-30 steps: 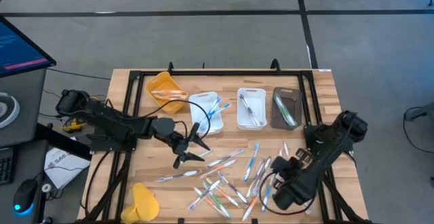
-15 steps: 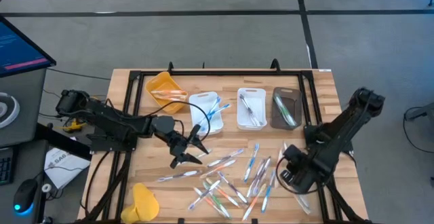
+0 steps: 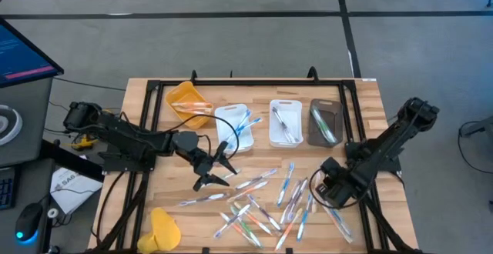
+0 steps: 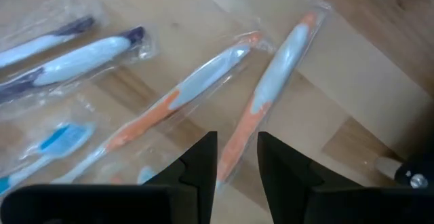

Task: Pick & Place Toothbrushes
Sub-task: Put the orange toothbrush into the orange bin

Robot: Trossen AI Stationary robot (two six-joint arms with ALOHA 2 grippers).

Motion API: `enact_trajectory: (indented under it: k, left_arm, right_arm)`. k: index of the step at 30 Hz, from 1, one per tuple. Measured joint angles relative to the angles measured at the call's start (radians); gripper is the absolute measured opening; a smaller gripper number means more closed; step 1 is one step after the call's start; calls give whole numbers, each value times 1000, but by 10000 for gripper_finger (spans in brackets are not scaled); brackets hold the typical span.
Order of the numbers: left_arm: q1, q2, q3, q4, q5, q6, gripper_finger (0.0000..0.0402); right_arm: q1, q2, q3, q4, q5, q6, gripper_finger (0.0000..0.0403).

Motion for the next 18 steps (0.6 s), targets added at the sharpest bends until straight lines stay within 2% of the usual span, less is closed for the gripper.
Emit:
enact_trajectory:
  k: [9,18]
  left_arm:
    - [0,0,0,-12,-1,-44,208]
    - [0,0,0,-15,-2,-69,208]
  right_arm:
    - [-17,28,-23,39,0,0,99]
    - [-37,191,-19,46,-42,21,99]
